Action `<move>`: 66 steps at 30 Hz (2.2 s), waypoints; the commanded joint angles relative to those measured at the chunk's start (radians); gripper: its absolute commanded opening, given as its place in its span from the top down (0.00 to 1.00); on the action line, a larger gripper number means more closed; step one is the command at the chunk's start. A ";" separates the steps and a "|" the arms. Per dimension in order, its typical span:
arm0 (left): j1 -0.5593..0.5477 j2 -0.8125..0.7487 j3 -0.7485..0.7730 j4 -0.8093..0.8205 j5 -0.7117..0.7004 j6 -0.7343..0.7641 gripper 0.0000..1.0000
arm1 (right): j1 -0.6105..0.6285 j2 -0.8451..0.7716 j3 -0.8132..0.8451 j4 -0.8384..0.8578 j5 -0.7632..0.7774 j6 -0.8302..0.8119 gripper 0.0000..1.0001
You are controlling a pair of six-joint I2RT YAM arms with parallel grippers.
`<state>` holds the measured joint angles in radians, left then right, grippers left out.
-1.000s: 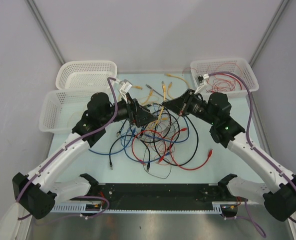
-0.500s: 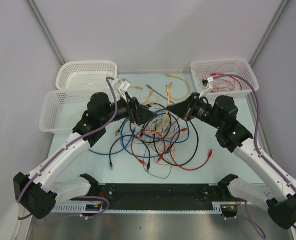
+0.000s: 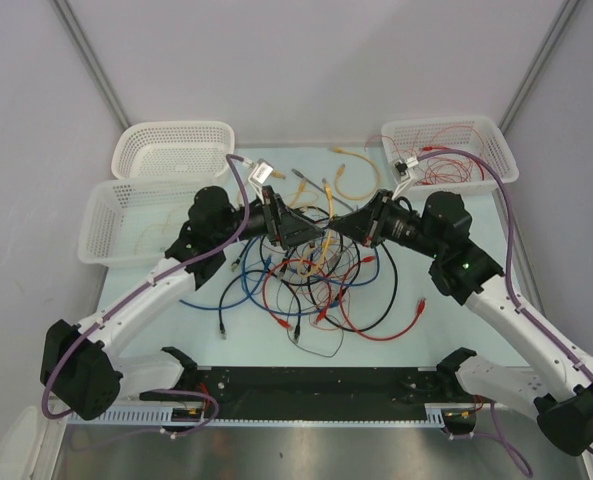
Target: Untangle the cables
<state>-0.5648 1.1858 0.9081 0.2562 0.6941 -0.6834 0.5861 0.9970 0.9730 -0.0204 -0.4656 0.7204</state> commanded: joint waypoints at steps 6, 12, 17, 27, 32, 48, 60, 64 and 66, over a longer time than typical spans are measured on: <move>-0.014 -0.009 0.002 0.183 0.067 -0.084 0.39 | 0.029 0.008 0.043 -0.007 -0.012 -0.026 1.00; -0.015 -0.029 0.011 0.070 -0.017 -0.032 0.32 | 0.037 -0.024 0.052 0.062 -0.011 -0.002 1.00; -0.012 -0.018 -0.011 -0.031 -0.096 0.027 0.16 | 0.038 -0.063 0.157 0.027 -0.013 -0.029 1.00; 0.003 0.057 -0.071 -0.023 -0.150 0.021 0.11 | 0.034 -0.083 0.322 -0.081 -0.012 -0.059 1.00; 0.006 0.035 -0.080 0.002 -0.142 0.025 0.10 | 0.034 -0.080 0.336 -0.102 0.016 -0.076 1.00; 0.031 -0.136 -0.078 -0.203 -0.417 0.114 0.00 | 0.034 -0.038 0.428 -0.223 0.071 -0.139 1.00; 0.014 -0.506 -0.313 0.162 -0.421 0.294 0.00 | 0.032 0.052 0.426 -0.245 0.107 -0.090 1.00; -0.070 -0.502 -0.347 0.270 -0.399 0.457 0.01 | 0.034 0.071 0.425 -0.217 0.076 -0.023 1.00; -0.148 -0.500 -0.351 0.278 -0.432 0.590 0.00 | 0.032 0.087 0.426 -0.207 0.058 0.016 1.00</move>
<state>-0.6041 0.6811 0.5785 0.4038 0.2619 -0.3424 0.6182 1.0729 1.3693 -0.2920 -0.3618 0.6537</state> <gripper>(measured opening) 0.994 0.019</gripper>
